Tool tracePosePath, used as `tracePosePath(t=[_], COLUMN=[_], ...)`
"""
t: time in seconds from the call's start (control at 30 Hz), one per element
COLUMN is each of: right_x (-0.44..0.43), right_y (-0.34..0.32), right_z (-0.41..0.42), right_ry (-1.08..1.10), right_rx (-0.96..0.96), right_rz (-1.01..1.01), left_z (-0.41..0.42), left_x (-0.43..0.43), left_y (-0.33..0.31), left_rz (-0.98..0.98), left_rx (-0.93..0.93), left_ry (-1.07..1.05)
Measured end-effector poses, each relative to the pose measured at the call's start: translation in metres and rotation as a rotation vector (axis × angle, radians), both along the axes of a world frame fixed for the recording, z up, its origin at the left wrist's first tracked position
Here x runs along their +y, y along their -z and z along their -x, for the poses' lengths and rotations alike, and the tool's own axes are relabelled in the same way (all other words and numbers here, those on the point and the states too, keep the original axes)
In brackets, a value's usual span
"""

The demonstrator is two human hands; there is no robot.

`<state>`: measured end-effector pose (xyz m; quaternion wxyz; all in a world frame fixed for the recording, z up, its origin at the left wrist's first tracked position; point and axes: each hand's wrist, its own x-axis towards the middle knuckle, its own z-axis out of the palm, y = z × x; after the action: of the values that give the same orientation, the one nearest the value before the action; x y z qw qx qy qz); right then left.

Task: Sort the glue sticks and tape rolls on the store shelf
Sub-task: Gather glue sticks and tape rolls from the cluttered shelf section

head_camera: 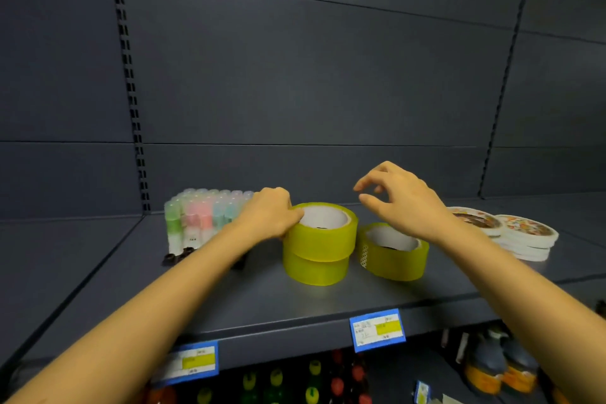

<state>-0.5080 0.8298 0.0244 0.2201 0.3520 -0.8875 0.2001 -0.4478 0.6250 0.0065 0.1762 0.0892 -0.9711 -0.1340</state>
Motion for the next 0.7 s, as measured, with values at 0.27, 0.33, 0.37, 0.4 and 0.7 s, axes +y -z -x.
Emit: tracePosePath(t=[0.27,0.33,0.37,0.4,0.7], right_x=[-0.095,-0.133,-0.152,-0.170,-0.309], right_y=[0.000,0.002,0.004,0.007,0.029], right_z=[-0.032,-0.050,-0.060,-0.071,-0.193], right_ry=[-0.368,-0.464,-0.509,-0.556,-0.882], right_rx=[0.020,-0.003,-0.017,-0.024,-0.030], right_rz=[0.032,0.005,-0.016,-0.045,-0.193], left_z=[-0.098,-0.139,-0.162,-0.184,-0.369], left_x=[-0.068,-0.094,-0.107,-0.119,-0.202], left_y=[0.007,0.009,0.010,0.012,0.029], left_rz=[0.274,0.282,0.275,0.263,0.205], left_rx=[0.131,0.111,0.106,0.103,0.071], left_ry=[-0.325,-0.442,-0.500,-0.558,-0.933])
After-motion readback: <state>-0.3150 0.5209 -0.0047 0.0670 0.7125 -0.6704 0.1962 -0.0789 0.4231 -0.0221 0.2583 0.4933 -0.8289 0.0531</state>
